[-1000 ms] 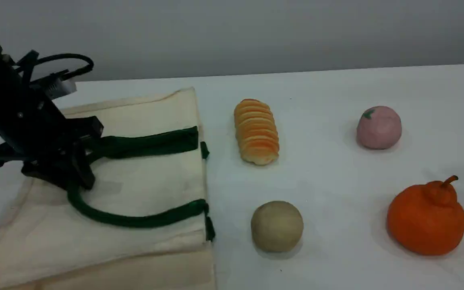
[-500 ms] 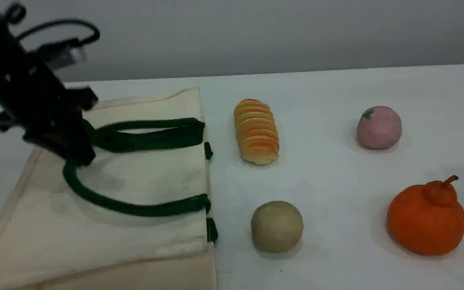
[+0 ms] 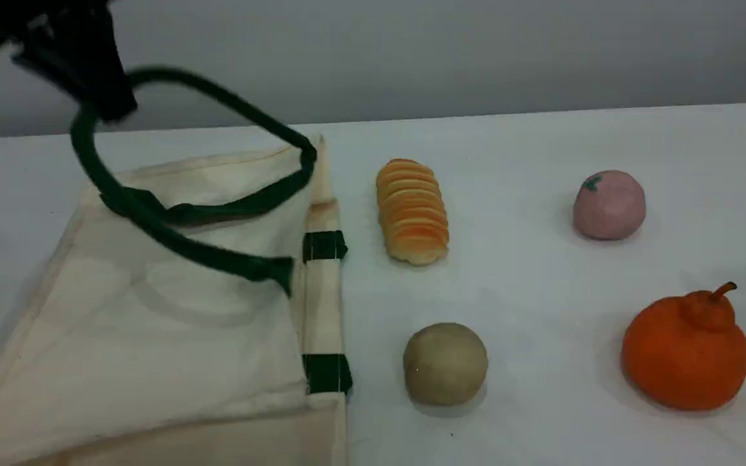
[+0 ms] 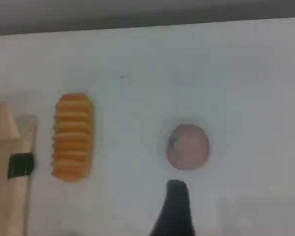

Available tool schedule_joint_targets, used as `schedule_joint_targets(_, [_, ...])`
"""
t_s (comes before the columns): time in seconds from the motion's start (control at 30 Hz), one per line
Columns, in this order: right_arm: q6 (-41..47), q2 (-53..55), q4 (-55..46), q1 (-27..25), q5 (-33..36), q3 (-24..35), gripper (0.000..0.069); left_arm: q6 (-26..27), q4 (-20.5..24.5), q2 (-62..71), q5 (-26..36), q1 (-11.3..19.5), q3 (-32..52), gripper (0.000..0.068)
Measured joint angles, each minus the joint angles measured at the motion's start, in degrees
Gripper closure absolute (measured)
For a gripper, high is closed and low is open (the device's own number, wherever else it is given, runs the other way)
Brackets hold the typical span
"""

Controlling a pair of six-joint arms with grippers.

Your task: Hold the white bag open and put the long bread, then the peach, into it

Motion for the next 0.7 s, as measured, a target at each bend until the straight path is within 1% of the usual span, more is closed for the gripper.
schedule_joint_targets(0.13, [-0.74, 1.57, 0.24, 0.0, -0.51, 0.05, 0.0132, 3.66, 0.5, -1.87, 0.13, 0.0, -1.89, 0.0604])
schedule_joint_targets(0.43, [-6.4, 9.46, 6.8, 0.0, -0.66, 0.06, 0.0132, 16.32, 0.37, -8.27, 0.07, 0.0, -2.14, 0.0604])
schedule_joint_targets(0.5, [-8.19, 11.2, 9.08, 0.0, -0.68, 0.06, 0.0132, 18.19, 0.42, -9.71, 0.07, 0.0, -2.92, 0.0604])
schedule_joint_targets(0.7, [-14.03, 15.05, 16.13, 0.0, -0.59, 0.06, 0.0132, 20.71, 0.47, -13.86, 0.03, 0.0, -5.99, 0.0604])
